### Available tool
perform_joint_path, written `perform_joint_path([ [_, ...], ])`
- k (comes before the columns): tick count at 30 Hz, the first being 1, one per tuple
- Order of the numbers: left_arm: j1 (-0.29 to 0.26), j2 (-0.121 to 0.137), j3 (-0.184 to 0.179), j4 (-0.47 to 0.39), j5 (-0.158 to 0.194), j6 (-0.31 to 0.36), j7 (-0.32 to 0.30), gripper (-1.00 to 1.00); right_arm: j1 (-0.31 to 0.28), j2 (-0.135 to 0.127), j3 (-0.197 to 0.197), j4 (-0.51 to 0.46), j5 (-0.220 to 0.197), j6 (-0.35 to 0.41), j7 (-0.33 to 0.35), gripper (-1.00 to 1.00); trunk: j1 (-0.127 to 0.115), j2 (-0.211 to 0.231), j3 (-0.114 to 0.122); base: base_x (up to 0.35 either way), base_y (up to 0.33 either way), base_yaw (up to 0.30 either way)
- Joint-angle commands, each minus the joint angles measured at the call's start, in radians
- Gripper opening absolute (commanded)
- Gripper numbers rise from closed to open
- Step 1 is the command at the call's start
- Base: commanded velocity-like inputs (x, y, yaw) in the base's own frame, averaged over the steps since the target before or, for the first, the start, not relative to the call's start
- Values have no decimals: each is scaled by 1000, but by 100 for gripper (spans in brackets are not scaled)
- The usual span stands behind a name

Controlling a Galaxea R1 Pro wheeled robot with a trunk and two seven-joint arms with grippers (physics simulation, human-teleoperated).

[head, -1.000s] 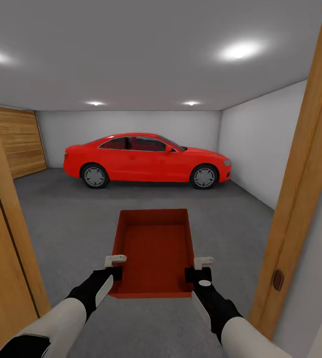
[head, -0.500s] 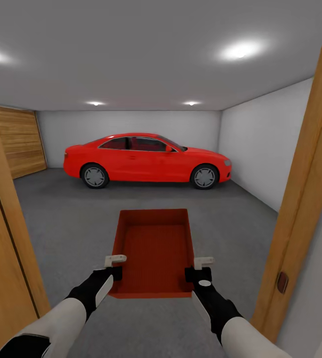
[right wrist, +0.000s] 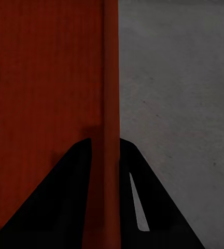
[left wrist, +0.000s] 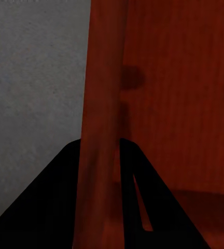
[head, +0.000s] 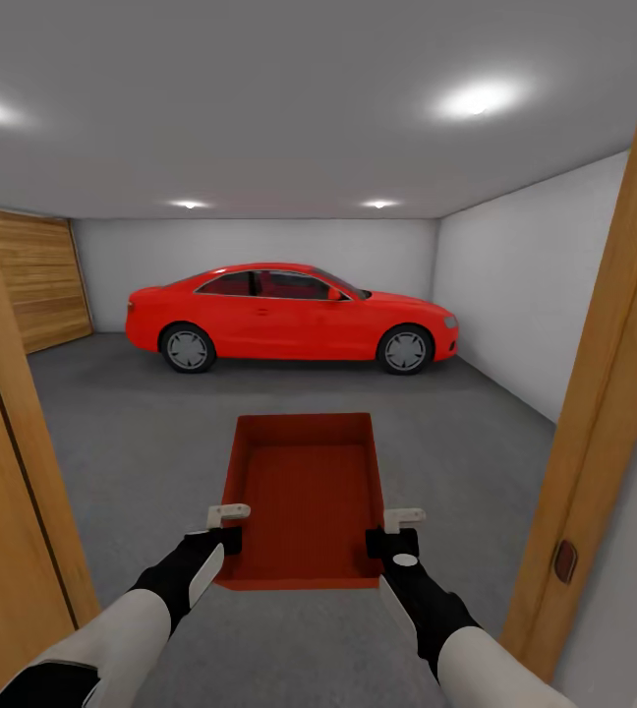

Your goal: Move the two storage containers from the living room to the garage. In the garage, place one container on the floor and stack the other container on top of it (either order is fine).

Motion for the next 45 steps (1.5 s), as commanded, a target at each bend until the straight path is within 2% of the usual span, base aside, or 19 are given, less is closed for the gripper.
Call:
perform_joint_path([
  [1, -2, 52, 23, -5, -23, -58, 17, -100, 0, -1, 9, 1, -14, 6, -6, -100, 0, -1, -2, 0, 0, 0],
  [10, -2, 52, 23, -4, -23, -58, 17, -100, 0, -1, 9, 1, -14, 6, -6, -100, 0, -1, -2, 19, 0, 0],
  [34, -2, 52, 23, -4, -23, -58, 17, -100, 0, -1, 9, 1, -14, 6, -6, -100, 0, -1, -2, 299, 0, 0],
  [45, -2, 52, 23, -4, -23, -58, 17, -100, 0, -1, 9, 1, -14, 6, -6, -100, 0, -1, -2, 63, 21, 0],
])
